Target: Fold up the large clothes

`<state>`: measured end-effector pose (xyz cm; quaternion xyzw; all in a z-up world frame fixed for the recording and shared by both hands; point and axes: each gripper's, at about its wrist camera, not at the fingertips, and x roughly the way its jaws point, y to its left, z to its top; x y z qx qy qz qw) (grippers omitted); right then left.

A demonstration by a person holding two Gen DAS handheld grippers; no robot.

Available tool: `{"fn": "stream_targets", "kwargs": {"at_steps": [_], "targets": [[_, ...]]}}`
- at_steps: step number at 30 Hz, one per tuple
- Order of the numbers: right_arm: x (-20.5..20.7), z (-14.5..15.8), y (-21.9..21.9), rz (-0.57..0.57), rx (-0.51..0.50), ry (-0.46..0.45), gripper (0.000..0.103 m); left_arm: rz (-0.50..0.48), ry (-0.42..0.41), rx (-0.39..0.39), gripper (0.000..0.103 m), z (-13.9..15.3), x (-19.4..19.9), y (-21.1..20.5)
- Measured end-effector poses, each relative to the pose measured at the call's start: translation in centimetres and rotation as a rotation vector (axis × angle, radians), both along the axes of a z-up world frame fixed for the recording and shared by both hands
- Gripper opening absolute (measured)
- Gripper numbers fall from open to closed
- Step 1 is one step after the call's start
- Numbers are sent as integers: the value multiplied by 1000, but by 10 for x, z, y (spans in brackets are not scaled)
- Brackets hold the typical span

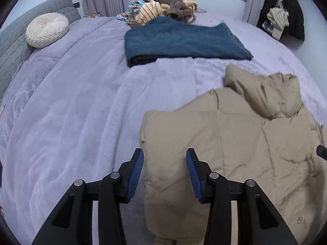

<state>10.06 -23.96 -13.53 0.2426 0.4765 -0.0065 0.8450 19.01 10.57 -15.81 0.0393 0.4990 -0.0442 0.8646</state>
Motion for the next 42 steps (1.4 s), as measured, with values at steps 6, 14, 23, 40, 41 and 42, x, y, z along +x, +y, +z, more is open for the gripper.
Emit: {"fn": "stream_targets", "kwargs": {"at_steps": [6, 14, 23, 40, 41, 42], "targets": [[16, -60, 12, 30, -6, 163, 9, 45, 42, 72, 66, -43, 1, -6], [-22, -36, -28, -17, 115, 116, 16, 12, 42, 69, 67, -2, -19, -22], [-72, -25, -88, -162, 253, 108, 54, -118, 136, 2, 67, 17, -60, -120], [-155, -31, -248, -437, 318, 80, 86, -207, 160, 0, 103, 20, -99, -264], [-159, -34, -258, -462, 328, 78, 86, -214, 176, -4, 103, 17, -99, -270], [-164, -37, -268, -485, 339, 71, 86, -221, 189, -6, 103, 14, -99, -273]]}}
